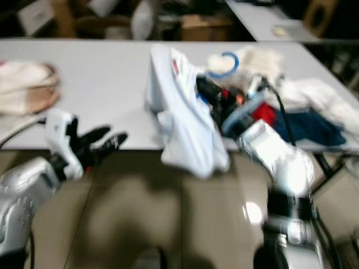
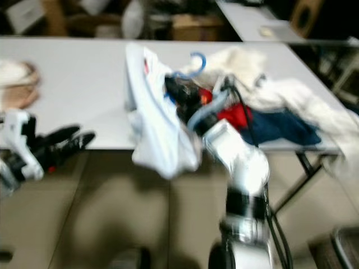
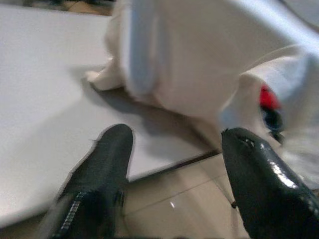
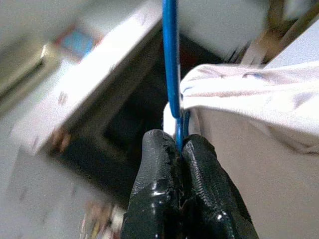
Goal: Hang hanger
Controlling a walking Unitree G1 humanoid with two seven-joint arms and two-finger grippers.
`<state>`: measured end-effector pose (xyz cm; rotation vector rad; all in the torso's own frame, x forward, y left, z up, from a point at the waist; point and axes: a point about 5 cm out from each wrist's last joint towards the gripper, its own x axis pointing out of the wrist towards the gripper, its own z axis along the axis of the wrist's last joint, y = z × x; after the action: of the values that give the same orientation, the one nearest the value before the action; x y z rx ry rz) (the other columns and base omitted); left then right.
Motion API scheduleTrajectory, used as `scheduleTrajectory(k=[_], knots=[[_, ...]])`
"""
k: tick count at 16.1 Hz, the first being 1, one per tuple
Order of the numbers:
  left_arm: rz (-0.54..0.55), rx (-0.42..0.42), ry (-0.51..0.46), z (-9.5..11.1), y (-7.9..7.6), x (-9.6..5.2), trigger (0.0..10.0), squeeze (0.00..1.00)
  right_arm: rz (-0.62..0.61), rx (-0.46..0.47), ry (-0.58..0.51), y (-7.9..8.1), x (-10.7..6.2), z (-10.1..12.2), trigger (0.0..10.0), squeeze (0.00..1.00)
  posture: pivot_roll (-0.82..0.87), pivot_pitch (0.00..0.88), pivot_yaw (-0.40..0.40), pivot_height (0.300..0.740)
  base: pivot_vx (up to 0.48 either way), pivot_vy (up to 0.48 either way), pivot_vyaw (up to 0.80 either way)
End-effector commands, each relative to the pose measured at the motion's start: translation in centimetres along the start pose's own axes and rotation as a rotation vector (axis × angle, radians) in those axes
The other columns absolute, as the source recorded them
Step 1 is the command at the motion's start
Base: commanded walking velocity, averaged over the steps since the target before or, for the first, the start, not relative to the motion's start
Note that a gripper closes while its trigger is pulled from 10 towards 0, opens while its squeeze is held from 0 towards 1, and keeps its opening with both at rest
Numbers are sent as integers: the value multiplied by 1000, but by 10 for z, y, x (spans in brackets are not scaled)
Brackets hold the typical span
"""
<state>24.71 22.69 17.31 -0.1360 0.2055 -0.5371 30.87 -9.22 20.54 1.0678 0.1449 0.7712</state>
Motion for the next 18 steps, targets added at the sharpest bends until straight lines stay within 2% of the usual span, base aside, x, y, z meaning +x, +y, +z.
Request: scheduleTrajectory(k=[1, 2, 4, 6, 9, 11, 16, 18], knots=[[3, 7, 24, -10, -5, -1, 10000, 0, -8, -61, 56, 6, -5, -8, 10000, 0, -25, 49, 51, 740, 0, 0, 800], [0, 10, 13, -16, -11, 2, 10000, 0, -78, -147, 108, 0, -15, -17, 10000, 0, -27, 53, 53, 740, 0, 0, 800], [-35, -12, 10, -25, -24, 8, 10000, 0, -153, -247, 150, -4, -32, -26, 10000, 0, -32, 55, 53, 740, 0, 0, 800], [-10, -3, 34, -31, -27, 12, 10000, 0, -160, -254, 129, 0, -41, -27, 10000, 0, -33, 55, 52, 740, 0, 0, 800], [-49, -14, 29, -37, -38, 17, 10000, 0, -173, -260, 145, 1, -57, -35, 10000, 0, -30, 44, 49, 740, 0, 0, 800], [-39, 95, 77, -45, -41, 23, 10000, 0, -213, -329, 181, -5, -66, -43, 10000, 0, -29, 40, 49, 740, 0, 0, 800], [-10, 101, 48, -44, -38, 33, 10000, 0, -263, -415, 172, -11, -66, -39, 10000, 0, -54, 18, 46, 740, 0, 0, 800], [11, 106, 30, -42, -37, 34, 10000, 0, -285, -421, 158, -15, -66, -36, 10000, 0, -40, 9, 35, 740, 0, 0, 800]])
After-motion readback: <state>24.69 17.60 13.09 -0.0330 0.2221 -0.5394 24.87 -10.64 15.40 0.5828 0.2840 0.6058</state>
